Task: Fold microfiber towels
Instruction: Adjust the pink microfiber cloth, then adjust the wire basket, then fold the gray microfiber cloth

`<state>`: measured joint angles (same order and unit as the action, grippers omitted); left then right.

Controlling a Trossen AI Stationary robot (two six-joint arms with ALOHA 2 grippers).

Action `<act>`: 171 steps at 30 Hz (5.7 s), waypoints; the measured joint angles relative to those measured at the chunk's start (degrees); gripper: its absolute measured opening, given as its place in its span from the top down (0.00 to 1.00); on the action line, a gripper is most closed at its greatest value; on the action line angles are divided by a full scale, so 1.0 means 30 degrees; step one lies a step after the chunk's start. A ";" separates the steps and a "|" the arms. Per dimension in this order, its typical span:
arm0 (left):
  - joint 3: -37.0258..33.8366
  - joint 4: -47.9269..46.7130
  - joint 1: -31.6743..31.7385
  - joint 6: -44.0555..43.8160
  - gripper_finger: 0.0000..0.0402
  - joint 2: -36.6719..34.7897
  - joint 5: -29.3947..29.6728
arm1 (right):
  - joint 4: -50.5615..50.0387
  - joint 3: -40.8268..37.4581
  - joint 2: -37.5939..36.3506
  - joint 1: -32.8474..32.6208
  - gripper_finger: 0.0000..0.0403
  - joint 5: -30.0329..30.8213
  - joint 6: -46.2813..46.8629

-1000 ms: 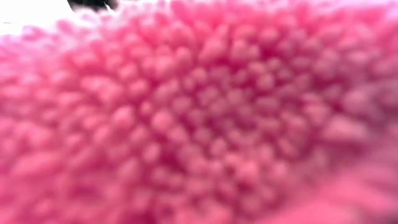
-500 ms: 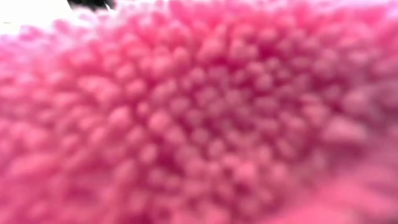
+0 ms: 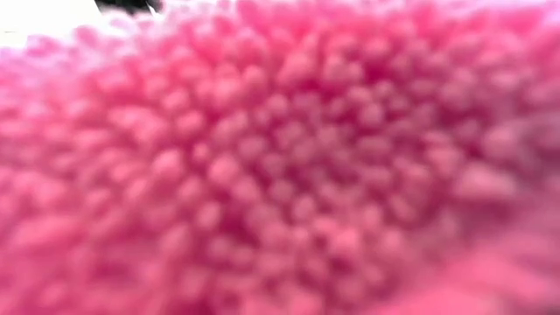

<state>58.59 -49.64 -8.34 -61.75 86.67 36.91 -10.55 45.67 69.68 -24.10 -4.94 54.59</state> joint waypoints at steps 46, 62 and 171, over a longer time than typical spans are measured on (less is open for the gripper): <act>0.0000 -0.0039 0.0000 0.2205 1.00 -0.0058 -0.1009 | -0.1231 0.9763 1.5967 0.2270 1.00 -0.1228 -0.8959; 0.0000 -0.0054 -0.0029 0.2169 1.00 -0.0072 -0.1341 | -1.2299 0.9501 1.2616 -0.1388 1.00 -0.0090 -0.5788; 0.4166 0.1310 1.5465 1.7777 1.00 -0.3557 -0.6121 | -1.1352 0.9433 0.5851 0.6141 1.00 0.5877 -1.0846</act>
<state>71.08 -45.71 38.06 -8.42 76.00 18.54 -44.60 73.97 87.23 -5.67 12.70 22.06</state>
